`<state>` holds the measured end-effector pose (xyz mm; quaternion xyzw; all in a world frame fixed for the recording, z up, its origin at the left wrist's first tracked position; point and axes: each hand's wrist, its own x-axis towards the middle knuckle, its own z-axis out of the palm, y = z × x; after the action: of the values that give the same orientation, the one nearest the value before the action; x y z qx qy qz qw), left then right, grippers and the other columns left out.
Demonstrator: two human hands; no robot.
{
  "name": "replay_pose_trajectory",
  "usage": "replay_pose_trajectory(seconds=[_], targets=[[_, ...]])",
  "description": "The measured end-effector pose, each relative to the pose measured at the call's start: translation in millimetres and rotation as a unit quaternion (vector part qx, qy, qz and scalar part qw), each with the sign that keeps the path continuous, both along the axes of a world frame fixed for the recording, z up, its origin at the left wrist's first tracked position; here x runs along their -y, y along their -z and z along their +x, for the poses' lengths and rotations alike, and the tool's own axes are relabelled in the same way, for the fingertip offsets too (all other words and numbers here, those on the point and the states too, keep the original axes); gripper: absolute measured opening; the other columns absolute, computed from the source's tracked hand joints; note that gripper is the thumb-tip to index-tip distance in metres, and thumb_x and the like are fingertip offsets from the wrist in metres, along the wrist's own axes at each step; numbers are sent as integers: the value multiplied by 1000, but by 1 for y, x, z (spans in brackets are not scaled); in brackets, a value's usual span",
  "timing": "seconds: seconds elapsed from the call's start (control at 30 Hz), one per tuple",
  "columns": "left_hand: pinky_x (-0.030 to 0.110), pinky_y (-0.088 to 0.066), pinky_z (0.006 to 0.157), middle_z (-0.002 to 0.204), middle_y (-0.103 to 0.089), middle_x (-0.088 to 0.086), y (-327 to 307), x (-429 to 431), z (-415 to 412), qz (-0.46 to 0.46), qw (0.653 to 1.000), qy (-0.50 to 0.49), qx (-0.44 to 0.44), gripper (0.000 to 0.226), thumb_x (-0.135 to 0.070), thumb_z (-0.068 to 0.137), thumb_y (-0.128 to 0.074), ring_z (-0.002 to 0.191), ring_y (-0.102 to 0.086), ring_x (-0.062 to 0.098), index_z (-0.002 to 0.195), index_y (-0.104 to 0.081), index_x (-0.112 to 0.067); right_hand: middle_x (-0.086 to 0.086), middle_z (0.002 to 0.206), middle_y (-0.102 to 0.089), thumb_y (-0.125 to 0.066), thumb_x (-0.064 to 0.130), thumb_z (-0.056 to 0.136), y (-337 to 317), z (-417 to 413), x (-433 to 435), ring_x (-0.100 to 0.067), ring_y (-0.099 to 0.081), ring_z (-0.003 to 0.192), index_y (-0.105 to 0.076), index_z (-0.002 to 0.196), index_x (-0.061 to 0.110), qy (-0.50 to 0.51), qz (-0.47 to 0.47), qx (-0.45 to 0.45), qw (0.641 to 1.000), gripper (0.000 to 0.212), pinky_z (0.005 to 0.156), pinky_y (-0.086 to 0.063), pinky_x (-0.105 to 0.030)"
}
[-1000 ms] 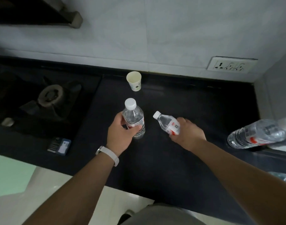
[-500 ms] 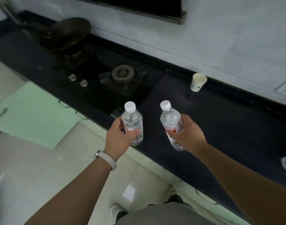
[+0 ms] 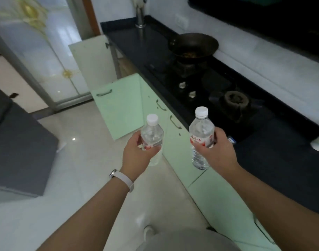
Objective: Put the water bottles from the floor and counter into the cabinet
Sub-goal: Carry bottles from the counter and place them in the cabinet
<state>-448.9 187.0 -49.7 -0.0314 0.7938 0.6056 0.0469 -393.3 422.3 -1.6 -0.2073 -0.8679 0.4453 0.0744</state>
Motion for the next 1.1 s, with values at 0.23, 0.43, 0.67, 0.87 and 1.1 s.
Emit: replay_pose_trajectory(seconds=[0.23, 0.43, 0.67, 0.87, 1.1], targets=[[22, -49, 85, 106, -69, -16, -7, 98, 7, 19, 992, -122, -6, 50, -18, 72, -89, 90, -58, -16, 112, -62, -30, 18, 97, -66, -85, 42, 70, -8, -50, 94, 2, -63, 87, -53, 107, 38, -110, -24, -8, 994, 49, 72, -50, -24], [8, -43, 72, 101, -66, -17, -12, 157, 15, 19, 975, -220, -7, 49, -17, 75, -88, 81, -55, -21, 115, -61, -26, 19, 96, -66, -84, 45, 70, -6, -90, 162, -4, -66, 87, -54, 107, 36, -198, -33, -3, 980, 49, 77, -56, -33], [14, -41, 75, 103, -65, -20, -8, 199, -9, 11, 957, -291, 13, 47, -20, 76, -87, 94, -59, -7, 105, -56, -41, 18, 94, -65, -83, 40, 72, 0, -150, 214, -2, -64, 82, -55, 106, 35, -274, -59, -7, 960, 45, 79, -57, -38], [18, -42, 78, 106, -65, -21, -4, 218, -76, -11, 952, -303, 27, 49, -22, 77, -87, 99, -59, -6, 114, -58, -33, 20, 92, -63, -83, 42, 72, 15, -231, 237, 2, -61, 80, -53, 106, 35, -303, -62, -1, 951, 46, 78, -56, -35], [20, -49, 86, 108, -68, -19, -11, 230, -181, -41, 959, -278, 27, 48, -22, 75, -88, 101, -61, -9, 109, -58, -40, 20, 95, -64, -82, 42, 73, 15, -344, 244, 5, -60, 82, -51, 105, 38, -317, -71, -3, 946, 45, 78, -55, -32]])
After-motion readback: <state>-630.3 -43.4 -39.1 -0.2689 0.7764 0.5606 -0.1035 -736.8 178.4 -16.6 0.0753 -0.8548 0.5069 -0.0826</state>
